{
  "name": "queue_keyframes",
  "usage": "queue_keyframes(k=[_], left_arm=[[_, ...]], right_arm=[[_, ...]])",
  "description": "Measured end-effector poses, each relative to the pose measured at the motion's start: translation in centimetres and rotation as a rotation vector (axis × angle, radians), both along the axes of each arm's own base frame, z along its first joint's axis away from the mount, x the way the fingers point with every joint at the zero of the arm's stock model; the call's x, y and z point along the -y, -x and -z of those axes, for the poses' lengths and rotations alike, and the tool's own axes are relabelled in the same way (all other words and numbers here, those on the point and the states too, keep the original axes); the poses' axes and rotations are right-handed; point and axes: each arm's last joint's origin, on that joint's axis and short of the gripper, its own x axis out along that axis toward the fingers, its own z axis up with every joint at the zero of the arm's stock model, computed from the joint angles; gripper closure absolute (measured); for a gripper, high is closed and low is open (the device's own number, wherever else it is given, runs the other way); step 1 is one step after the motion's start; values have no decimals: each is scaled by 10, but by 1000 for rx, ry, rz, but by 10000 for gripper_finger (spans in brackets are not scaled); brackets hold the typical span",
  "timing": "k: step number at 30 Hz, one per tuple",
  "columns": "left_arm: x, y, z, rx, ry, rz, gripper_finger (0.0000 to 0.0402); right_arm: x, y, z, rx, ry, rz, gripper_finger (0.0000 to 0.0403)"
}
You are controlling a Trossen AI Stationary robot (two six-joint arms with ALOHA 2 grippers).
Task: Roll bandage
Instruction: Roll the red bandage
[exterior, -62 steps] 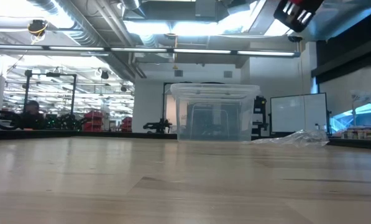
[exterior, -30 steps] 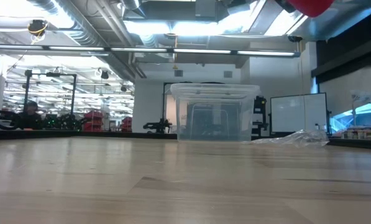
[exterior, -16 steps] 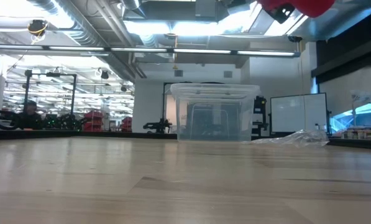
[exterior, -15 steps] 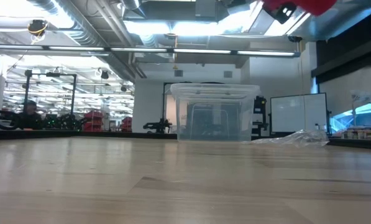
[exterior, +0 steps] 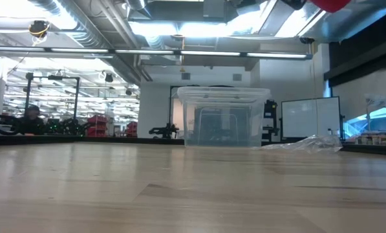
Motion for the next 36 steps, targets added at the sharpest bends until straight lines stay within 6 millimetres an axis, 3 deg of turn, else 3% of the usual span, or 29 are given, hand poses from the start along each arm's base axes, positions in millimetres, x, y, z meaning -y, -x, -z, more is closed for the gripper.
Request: queue_keyframes(k=[7,19,28,36], left_arm=[[-1,0,0,-1,9,-7,384],[0,0,0,-2,11,-4,384],[-5,-2,1,2,47,-36,384],[-6,3,-9,44,17,-81,384]], right_arm=[[1,-5,9,-31,91,9,244],[5,-8,-6,112,173,20,244],[0,19,-33,-117,-14,-60,244],[-34,47,-28,-71,187,-68,244]])
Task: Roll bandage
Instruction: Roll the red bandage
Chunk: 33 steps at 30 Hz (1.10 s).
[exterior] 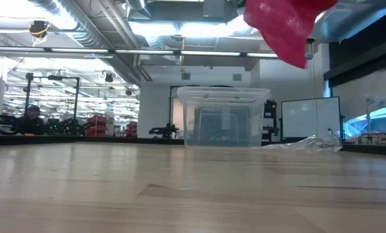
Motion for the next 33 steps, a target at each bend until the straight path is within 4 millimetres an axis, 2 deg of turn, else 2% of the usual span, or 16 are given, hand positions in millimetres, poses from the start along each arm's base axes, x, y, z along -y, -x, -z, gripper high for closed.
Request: queue_keyframes(k=[6,13,17,19,25,29,33], left_arm=[[-1,10,-15,26,36,-5,389],[-2,12,-13,24,79,-26,394],[-12,13,2,24,100,-56,397],[-19,14,10,43,112,-74,397],[-28,11,26,166,159,-68,391],[-29,13,40,184,170,-60,393],[-28,14,41,226,176,-52,389]], right_arm=[[-13,28,30,236,68,27,244],[-7,49,106,498,44,167,244],[-6,48,151,655,18,205,244],[-5,49,166,727,7,224,244],[0,53,192,722,49,261,244],[-1,52,195,696,32,273,244],[-2,50,200,669,54,286,244]])
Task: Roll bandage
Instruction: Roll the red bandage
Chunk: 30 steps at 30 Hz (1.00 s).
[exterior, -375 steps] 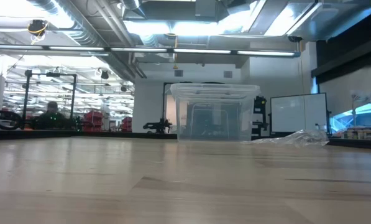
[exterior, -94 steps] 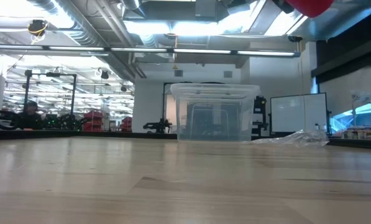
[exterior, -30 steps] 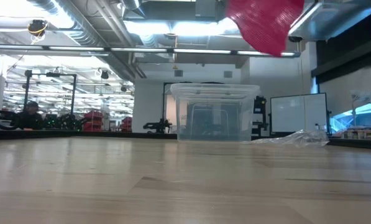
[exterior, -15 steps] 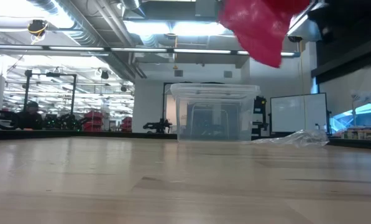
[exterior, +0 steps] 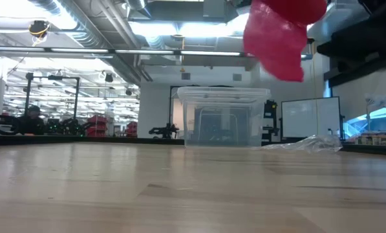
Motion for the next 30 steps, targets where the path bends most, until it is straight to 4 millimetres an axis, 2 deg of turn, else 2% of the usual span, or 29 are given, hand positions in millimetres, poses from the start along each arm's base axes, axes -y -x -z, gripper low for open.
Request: queue_keyframes(k=[7,11,19,23,27,30], left_arm=[[2,2,3,-28,34,-6,386],[3,3,5,-37,54,-7,385],[9,5,5,-41,53,8,384],[9,5,5,-45,51,8,384],[9,5,6,-46,50,8,384],[11,5,6,-48,39,13,384]], right_arm=[[-2,-3,7,-33,9,35,244],[-3,-4,4,-19,38,11,244],[-6,-9,-34,102,137,-17,244],[-7,-9,-33,59,134,-27,244],[-7,-8,-24,-29,56,-37,244],[-8,-8,-24,-32,12,-72,244]])
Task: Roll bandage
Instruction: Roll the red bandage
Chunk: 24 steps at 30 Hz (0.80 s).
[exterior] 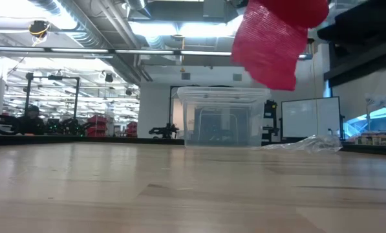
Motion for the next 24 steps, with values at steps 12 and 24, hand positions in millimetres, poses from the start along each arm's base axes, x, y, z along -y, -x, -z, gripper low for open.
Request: queue_keyframes(k=[12,24], left_arm=[[0,0,-1,5,-4,2,384],[1,0,-1,11,10,0,384]], right_arm=[[-1,-1,-5,44,-27,-17,244],[-5,-4,-9,98,-69,-61,244]])
